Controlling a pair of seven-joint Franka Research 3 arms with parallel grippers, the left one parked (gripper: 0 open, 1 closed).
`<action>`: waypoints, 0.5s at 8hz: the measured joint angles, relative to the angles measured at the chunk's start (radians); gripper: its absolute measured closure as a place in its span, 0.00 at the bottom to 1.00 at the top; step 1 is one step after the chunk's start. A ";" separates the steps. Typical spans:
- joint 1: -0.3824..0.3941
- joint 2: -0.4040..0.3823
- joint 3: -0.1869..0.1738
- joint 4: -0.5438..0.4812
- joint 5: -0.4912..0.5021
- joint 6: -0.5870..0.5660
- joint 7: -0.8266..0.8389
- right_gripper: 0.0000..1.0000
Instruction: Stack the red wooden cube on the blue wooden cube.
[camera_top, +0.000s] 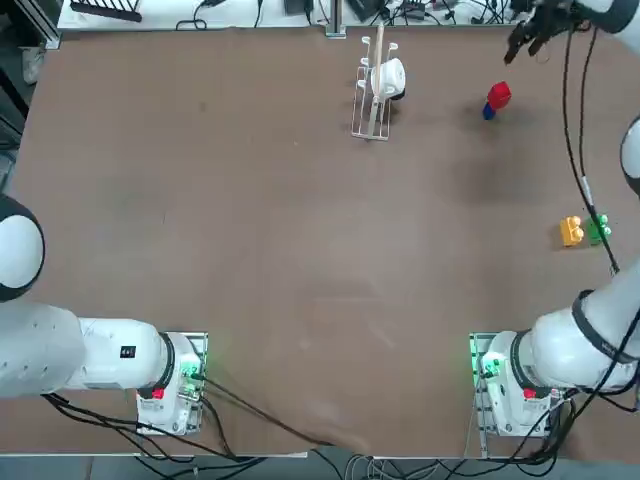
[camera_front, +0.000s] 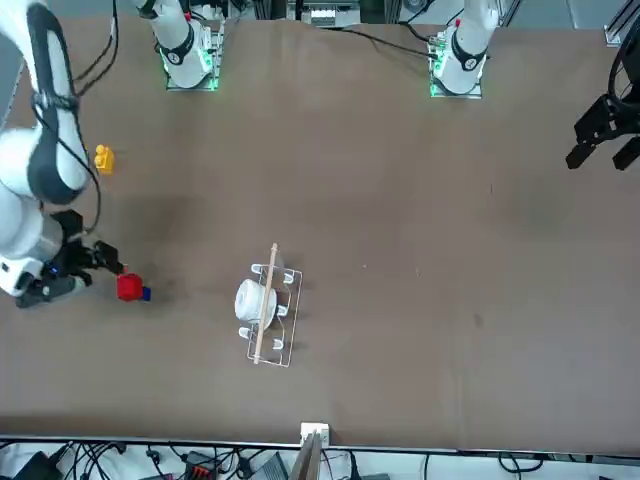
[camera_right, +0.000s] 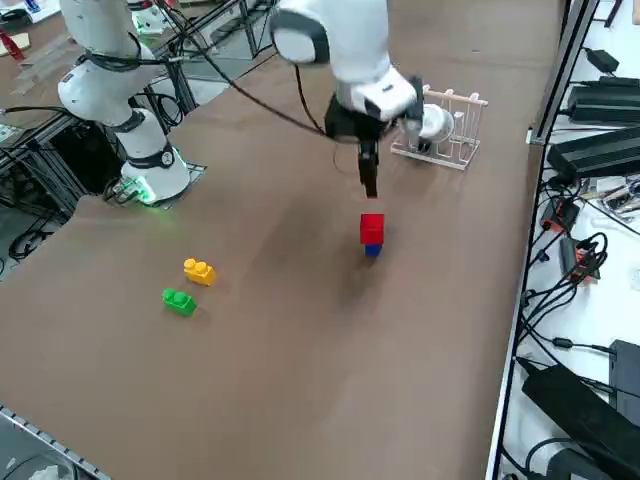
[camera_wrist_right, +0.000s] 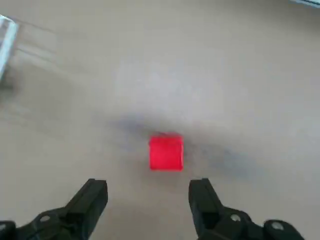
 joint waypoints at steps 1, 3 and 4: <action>0.000 -0.042 0.008 0.028 0.000 -0.088 0.029 0.00; 0.001 -0.087 0.027 0.145 -0.004 -0.286 0.150 0.00; 0.001 -0.096 0.043 0.195 -0.023 -0.355 0.215 0.00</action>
